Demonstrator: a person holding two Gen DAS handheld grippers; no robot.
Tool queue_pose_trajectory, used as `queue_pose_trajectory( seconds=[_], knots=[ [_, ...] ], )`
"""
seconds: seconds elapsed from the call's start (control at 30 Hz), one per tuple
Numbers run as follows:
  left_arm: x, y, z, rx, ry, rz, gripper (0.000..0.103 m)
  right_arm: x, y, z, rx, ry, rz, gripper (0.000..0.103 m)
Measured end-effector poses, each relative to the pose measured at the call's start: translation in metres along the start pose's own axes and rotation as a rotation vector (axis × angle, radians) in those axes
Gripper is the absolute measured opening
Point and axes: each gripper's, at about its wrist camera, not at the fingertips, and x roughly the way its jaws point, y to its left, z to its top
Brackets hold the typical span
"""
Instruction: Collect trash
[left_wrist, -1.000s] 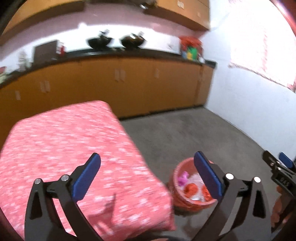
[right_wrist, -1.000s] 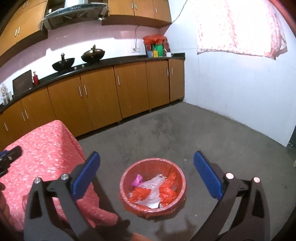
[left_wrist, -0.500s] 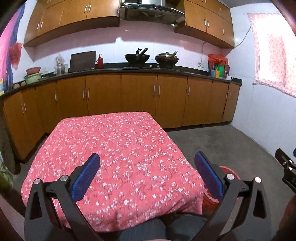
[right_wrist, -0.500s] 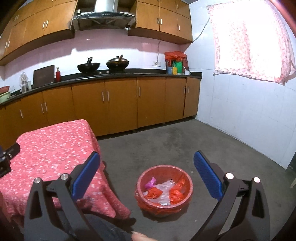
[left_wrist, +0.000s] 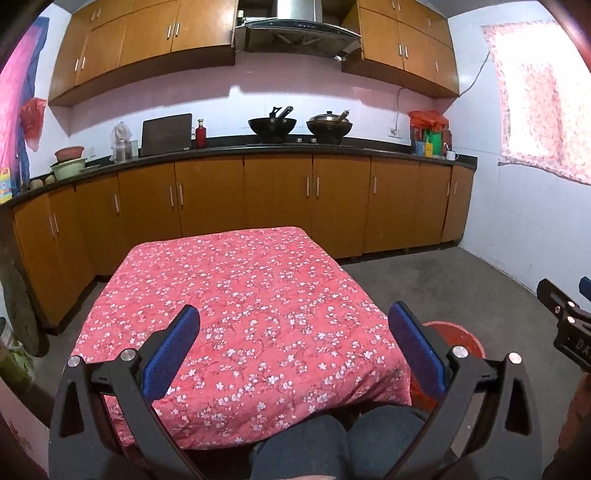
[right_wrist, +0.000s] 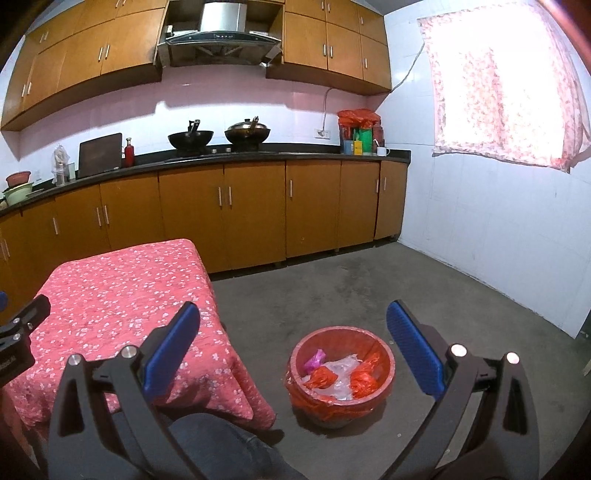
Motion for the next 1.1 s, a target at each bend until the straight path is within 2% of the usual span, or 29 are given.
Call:
queue_pose_trajectory(
  seconds=[0.23,1.1],
  knots=[
    [-0.007,0.002,-0.006,0.005,0.0,-0.013,0.101,-0.013,0.006,-0.003,-0.032,-0.036,-0.028,0.099],
    [-0.009,0.013,-0.012,-0.017,0.015,-0.024,0.101,-0.019,0.011,-0.007,-0.026,-0.032,-0.011,0.099]
  ],
)
